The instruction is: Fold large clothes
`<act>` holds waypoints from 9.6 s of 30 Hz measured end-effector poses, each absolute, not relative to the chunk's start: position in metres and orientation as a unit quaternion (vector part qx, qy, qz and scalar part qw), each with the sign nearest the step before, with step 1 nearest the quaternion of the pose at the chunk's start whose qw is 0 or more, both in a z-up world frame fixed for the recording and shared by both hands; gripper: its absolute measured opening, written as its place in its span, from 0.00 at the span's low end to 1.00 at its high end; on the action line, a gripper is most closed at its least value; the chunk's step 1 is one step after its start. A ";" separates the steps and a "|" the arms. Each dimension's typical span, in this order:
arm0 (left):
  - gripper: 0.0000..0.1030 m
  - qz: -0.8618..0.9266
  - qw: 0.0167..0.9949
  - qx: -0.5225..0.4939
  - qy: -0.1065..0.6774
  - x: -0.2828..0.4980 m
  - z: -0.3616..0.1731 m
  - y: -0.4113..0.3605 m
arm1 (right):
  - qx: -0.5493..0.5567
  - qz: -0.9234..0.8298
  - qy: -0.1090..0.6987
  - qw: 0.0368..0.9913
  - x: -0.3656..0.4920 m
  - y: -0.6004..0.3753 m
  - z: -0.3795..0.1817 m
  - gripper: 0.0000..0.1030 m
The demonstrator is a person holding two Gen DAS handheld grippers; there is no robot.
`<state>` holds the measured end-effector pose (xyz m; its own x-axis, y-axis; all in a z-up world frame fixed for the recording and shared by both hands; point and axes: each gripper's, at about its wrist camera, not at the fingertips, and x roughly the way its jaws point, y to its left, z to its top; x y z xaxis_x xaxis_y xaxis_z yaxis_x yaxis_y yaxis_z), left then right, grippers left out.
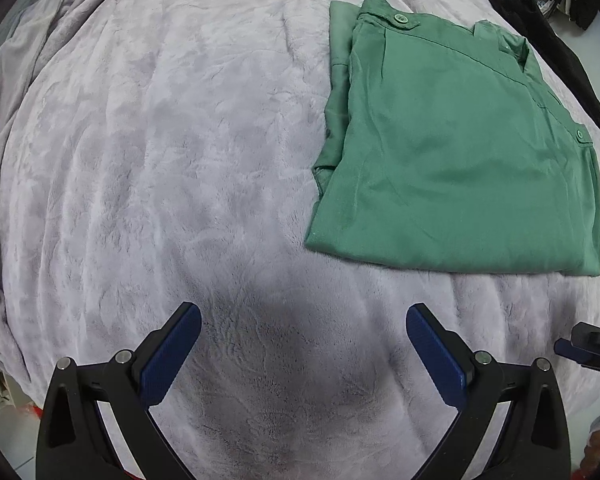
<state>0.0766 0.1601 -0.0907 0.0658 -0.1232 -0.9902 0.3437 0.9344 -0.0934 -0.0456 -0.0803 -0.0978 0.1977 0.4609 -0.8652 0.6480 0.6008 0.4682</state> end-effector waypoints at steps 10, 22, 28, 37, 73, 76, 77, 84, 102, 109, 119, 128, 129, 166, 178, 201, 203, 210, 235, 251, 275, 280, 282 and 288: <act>1.00 -0.168 0.716 0.034 0.676 0.112 -0.100 0.176 | 0.555 -0.014 0.544 0.629 -0.007 -0.065 -0.119 0.94; 1.00 -0.254 0.666 -0.099 0.694 0.161 -0.113 0.177 | 0.656 0.013 0.453 0.603 0.048 -0.049 -0.158 0.34; 1.00 -0.314 0.622 -0.161 0.699 0.185 -0.122 0.147 | 0.648 0.050 0.421 0.632 0.050 -0.057 -0.126 0.11; 0.63 -0.355 0.588 -0.127 0.715 0.206 -0.140 0.068 | 0.622 0.075 0.422 0.655 0.060 -0.059 -0.107 0.11; 0.17 -0.526 0.634 0.215 0.524 0.007 -0.025 -0.284 | 0.577 -0.109 0.401 0.703 -0.106 -0.242 -0.109 0.13; 0.17 -0.506 0.632 0.243 0.534 -0.013 -0.050 -0.294 | 0.612 -0.112 0.383 0.683 -0.132 -0.259 -0.123 0.12; 0.17 -0.506 0.634 0.243 0.532 -0.015 -0.049 -0.292 | 0.616 -0.110 0.379 0.682 -0.137 -0.263 -0.123 0.12; 0.69 -0.484 0.681 0.232 0.499 0.000 -0.015 -0.261 | 0.617 -0.115 0.360 0.690 -0.151 -0.287 -0.106 0.32; 0.97 -0.258 0.784 0.123 0.550 0.163 -0.056 -0.128 | 0.603 0.029 0.374 0.704 0.023 -0.340 -0.103 0.86; 0.97 -0.244 0.793 0.114 0.546 0.190 -0.067 -0.138 | 0.492 0.008 0.430 0.757 0.053 -0.336 -0.069 0.09; 0.97 -0.297 0.771 0.144 0.545 0.165 -0.083 -0.202 | 0.504 -0.078 0.426 0.747 0.009 -0.391 -0.082 0.10; 0.97 -0.308 0.765 0.166 0.541 0.153 -0.053 -0.171 | 0.473 -0.095 0.432 0.762 -0.013 -0.382 -0.050 0.62; 0.97 -0.314 0.762 0.167 0.541 0.147 -0.050 -0.167 | 0.460 -0.100 0.431 0.770 -0.022 -0.379 -0.040 0.62; 1.00 -0.319 0.730 0.205 0.568 0.031 -0.080 -0.091 | 0.447 -0.155 0.450 0.757 -0.139 -0.326 -0.021 0.66; 1.00 -0.324 0.732 0.204 0.563 0.027 -0.079 -0.092 | 0.391 -0.165 0.510 0.749 -0.046 -0.352 -0.067 0.03; 1.00 -0.308 0.710 0.181 0.607 0.028 -0.078 -0.083 | 0.401 -0.168 0.533 0.726 -0.112 -0.301 -0.080 0.00; 1.00 -0.303 0.710 0.180 0.610 0.027 -0.076 -0.082 | 0.393 -0.171 0.538 0.726 -0.114 -0.299 -0.071 0.02; 0.99 -0.276 0.716 0.175 0.617 0.023 -0.061 -0.074 | 0.423 -0.178 0.525 0.717 -0.138 -0.295 -0.052 0.03; 0.99 -0.252 0.731 0.174 0.610 0.018 -0.046 -0.077 | 0.419 -0.163 0.524 0.724 -0.118 -0.276 -0.036 0.81; 0.99 -0.236 0.721 0.185 0.625 0.029 -0.059 -0.090 | 0.426 -0.106 0.525 0.729 -0.089 -0.282 -0.035 1.00; 0.99 -0.349 0.653 0.050 0.670 0.104 -0.106 -0.142 | 0.450 -0.063 0.499 0.738 -0.034 -0.389 -0.073 1.00; 0.99 -0.367 0.629 0.030 0.685 0.109 -0.124 -0.158 | 0.472 -0.038 0.497 0.727 -0.014 -0.400 -0.096 1.00; 0.99 -0.371 0.624 0.021 0.687 0.109 -0.128 -0.164 | 0.476 -0.025 0.498 0.724 -0.004 -0.401 -0.101 1.00; 0.99 -0.388 0.616 0.021 0.686 0.100 -0.132 -0.186 | 0.482 0.034 0.482 0.731 0.025 -0.393 -0.100 1.00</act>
